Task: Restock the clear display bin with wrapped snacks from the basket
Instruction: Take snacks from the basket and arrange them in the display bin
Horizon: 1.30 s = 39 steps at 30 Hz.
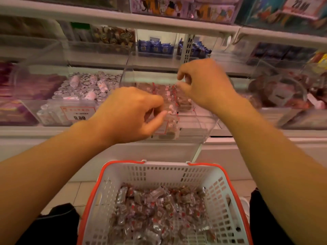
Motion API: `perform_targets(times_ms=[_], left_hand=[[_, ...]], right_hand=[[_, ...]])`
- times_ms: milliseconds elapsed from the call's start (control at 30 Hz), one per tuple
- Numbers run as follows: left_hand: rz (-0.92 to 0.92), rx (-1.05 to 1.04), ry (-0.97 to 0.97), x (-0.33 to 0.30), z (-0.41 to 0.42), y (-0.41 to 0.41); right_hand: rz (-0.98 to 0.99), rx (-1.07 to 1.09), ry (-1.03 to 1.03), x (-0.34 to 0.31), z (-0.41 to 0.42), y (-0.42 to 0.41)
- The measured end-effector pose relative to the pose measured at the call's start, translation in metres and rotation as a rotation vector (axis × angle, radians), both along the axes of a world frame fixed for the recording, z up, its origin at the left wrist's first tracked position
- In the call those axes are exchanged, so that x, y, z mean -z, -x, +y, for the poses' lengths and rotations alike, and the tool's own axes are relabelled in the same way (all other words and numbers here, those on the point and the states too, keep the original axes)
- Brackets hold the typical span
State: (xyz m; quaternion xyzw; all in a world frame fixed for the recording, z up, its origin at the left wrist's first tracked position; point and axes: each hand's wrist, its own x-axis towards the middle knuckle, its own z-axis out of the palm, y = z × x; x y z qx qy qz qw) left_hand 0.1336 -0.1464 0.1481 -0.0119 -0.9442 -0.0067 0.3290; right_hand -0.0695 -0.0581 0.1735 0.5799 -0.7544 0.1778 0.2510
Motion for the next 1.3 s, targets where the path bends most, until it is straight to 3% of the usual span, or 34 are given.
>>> perform_targets(times_ms=[67,100,133,267,333,433,533,633,733,900,1033,1167,1300], left_hand=[[-0.047,0.048,0.032,0.025,0.008,-0.003],[-0.137,0.040,0.026,0.046,0.014,-0.004],[-0.289,0.006,0.004,0.070,0.021,-0.003],[-1.125,-0.385,-0.240,0.190,0.039,-0.019],[-1.254,-0.525,-0.532,0.252,0.053,-0.041],[-1.163,-0.867,-0.916,0.326,0.083,-0.065],[-1.215,-0.972,-1.158,0.375,0.103,-0.072],[-0.897,-1.175,-1.498,0.404,0.101,-0.066],[-0.653,-1.338,-1.624,0.422,0.098,-0.055],[-0.333,-1.420,-1.758,0.443,0.090,-0.053],[-0.247,-1.512,-1.759,0.448,0.094,-0.046],[-0.113,-1.459,-1.713,0.455,0.097,-0.047],[-0.039,-1.459,-1.894,0.448,0.095,-0.047]], right_hand=[[-0.102,-0.150,0.409,0.044,0.044,-0.030],[-0.201,-0.122,0.490,0.080,0.063,-0.044],[-0.328,-0.038,0.440,0.122,0.079,-0.054],[-0.970,0.335,-0.594,0.281,0.129,-0.073],[-1.045,0.516,-0.904,0.331,0.162,-0.076],[-0.965,0.758,-0.949,0.372,0.195,-0.078],[-0.963,0.813,-0.897,0.388,0.190,-0.075],[-1.100,0.822,-0.901,0.407,0.176,-0.070],[-1.179,0.866,-0.918,0.426,0.165,-0.068],[-1.493,0.923,-0.584,0.438,0.141,-0.070],[-1.558,1.005,-0.483,0.436,0.131,-0.075],[-1.587,1.063,-0.265,0.441,0.130,-0.077],[-1.642,0.996,-0.015,0.441,0.128,-0.086]])
